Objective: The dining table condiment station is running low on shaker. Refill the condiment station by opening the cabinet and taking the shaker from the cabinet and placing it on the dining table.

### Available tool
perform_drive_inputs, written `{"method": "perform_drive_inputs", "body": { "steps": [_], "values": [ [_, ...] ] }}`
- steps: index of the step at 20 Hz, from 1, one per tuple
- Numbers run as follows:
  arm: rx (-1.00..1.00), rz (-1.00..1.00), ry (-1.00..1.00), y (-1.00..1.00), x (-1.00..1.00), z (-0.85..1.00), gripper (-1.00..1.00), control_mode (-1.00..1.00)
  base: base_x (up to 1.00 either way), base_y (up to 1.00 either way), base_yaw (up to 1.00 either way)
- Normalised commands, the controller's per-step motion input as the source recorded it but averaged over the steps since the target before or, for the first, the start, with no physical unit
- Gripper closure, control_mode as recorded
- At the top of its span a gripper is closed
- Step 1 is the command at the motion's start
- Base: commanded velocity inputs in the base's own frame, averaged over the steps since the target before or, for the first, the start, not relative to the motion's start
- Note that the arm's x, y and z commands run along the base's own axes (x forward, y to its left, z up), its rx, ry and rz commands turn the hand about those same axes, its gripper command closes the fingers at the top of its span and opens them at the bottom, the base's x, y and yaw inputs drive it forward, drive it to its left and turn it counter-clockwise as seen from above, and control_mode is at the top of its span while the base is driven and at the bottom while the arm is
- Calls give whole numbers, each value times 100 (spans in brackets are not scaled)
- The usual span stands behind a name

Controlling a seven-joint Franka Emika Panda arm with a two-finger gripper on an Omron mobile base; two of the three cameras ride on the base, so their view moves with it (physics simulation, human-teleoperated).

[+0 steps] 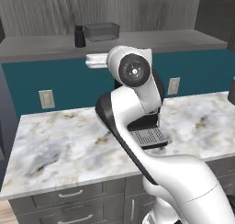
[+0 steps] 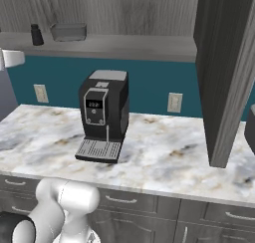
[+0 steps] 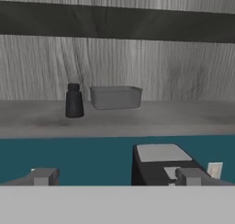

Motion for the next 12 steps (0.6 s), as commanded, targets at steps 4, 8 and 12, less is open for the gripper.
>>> {"method": "perform_drive_inputs", "body": {
  "steps": [4, 8, 12],
  "values": [
    [4, 0, 0, 28, 54, 0, -100, -100, 0, 0, 0],
    [4, 0, 0, 29, 57, 0, -100, -100, 0, 0, 0],
    [0, 0, 0, 36, 37, 19, -100, -100, 0, 0, 0]
  ]
}}
